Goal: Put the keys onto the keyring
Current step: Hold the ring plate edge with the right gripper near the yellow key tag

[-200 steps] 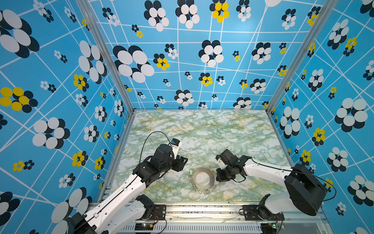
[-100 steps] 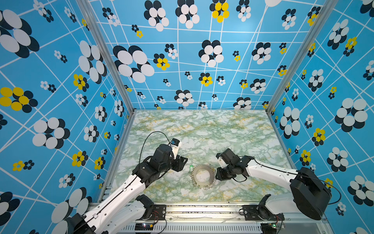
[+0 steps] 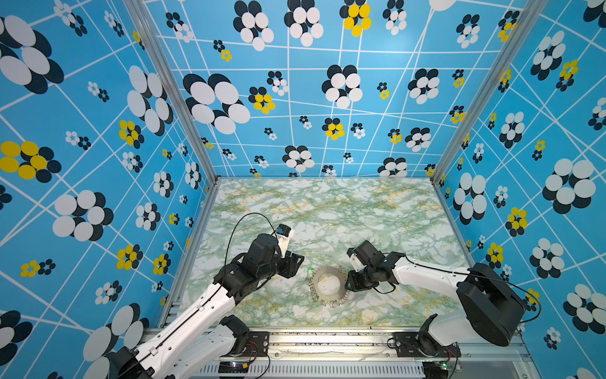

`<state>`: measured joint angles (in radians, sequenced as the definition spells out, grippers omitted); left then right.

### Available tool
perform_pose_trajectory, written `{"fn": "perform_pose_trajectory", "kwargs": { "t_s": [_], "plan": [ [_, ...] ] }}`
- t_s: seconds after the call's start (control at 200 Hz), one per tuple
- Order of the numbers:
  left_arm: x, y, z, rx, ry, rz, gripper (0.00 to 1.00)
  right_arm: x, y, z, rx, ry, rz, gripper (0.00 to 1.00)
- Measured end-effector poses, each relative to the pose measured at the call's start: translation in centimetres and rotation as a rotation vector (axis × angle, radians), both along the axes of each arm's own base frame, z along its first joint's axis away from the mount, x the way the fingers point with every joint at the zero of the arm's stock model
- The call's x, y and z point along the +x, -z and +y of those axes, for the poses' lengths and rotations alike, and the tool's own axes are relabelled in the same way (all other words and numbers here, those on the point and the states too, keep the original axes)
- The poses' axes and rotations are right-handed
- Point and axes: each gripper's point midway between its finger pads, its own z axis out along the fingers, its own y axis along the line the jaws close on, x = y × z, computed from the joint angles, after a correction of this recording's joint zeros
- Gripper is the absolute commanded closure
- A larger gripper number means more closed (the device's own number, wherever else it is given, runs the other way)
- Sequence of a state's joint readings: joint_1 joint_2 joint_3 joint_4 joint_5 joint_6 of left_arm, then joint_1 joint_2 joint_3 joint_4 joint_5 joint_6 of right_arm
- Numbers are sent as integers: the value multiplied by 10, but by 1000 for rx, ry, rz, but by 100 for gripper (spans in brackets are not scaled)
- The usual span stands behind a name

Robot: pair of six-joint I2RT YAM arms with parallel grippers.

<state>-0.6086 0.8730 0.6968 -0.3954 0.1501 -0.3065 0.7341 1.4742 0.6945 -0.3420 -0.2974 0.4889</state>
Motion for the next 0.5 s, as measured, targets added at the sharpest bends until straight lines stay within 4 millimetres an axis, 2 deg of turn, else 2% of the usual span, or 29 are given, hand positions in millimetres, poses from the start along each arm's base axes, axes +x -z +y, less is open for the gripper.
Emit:
{"fn": "perform_pose_trajectory", "kwargs": {
  "t_s": [0.145,0.265,0.4,0.5],
  "plan": [
    [0,0,0,0,0,0,42,0,2,3,12,0,11,81],
    [0,0,0,0,0,0,42,-4,5,3,17,5,27,89],
    [0,0,0,-1,0,-1,42,-2,0,10,57,5,26,100],
    [-1,-3,1,-6,0,-10,42,-2,-4,10,63,0,13,100]
  ]
}}
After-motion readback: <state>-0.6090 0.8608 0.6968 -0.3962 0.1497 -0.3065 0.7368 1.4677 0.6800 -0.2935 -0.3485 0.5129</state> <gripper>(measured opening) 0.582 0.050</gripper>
